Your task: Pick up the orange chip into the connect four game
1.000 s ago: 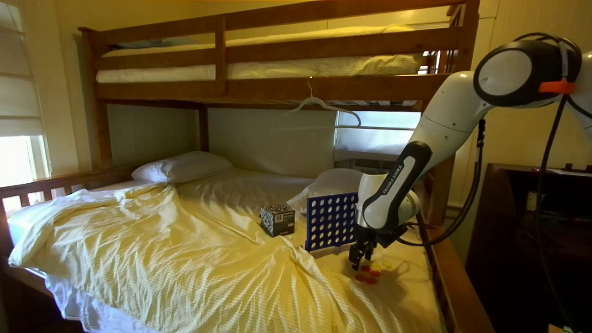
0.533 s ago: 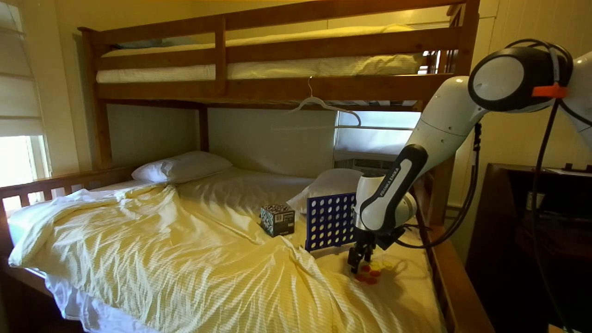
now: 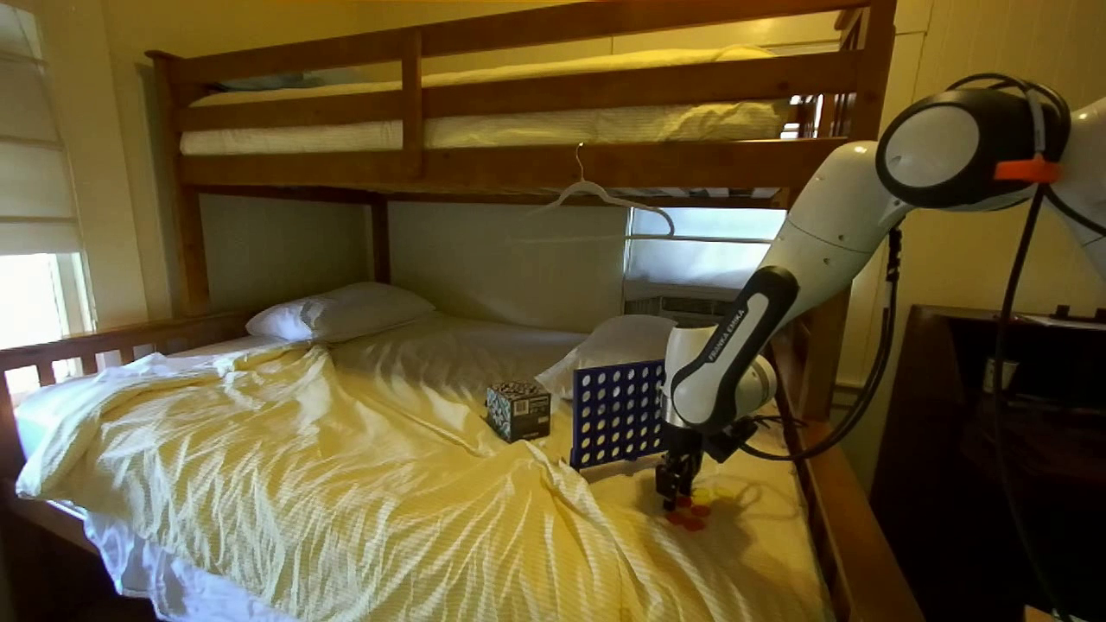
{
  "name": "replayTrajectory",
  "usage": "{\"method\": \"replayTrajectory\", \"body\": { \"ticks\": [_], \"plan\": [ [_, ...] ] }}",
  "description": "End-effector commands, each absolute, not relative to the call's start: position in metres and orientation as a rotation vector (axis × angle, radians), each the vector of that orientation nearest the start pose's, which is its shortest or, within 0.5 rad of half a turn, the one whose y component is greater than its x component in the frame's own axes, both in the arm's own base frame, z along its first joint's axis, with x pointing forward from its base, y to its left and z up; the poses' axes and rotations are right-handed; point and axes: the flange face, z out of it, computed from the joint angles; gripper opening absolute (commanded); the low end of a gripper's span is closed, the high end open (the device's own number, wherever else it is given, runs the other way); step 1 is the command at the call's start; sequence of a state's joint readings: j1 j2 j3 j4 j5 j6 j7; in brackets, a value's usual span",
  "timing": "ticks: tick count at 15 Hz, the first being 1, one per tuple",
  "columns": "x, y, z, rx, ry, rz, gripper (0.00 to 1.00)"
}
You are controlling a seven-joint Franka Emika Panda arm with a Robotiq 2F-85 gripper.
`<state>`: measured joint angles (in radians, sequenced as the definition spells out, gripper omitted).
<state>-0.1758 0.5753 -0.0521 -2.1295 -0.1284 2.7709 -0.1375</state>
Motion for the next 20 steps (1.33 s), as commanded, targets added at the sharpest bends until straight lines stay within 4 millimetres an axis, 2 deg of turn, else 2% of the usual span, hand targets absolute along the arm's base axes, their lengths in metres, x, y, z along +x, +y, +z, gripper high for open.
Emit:
{"method": "replayTrajectory", "body": {
  "ticks": [1, 4, 5, 10, 15, 20],
  "plan": [
    [0.563, -0.127, 0.141, -3.208, -0.050, -0.055, 0.32],
    [0.564, -0.127, 0.142, -3.211, -0.034, -0.058, 0.10],
    [0.564, -0.127, 0.143, -3.210, -0.031, -0.059, 0.08],
    [0.563, -0.133, 0.151, -3.205, 0.017, -0.108, 0.08],
    [0.562, -0.146, 0.169, -3.181, 0.151, -0.277, 0.08],
    [0.571, -0.153, 0.159, -3.156, 0.269, -0.331, 0.08]
  ]
}}
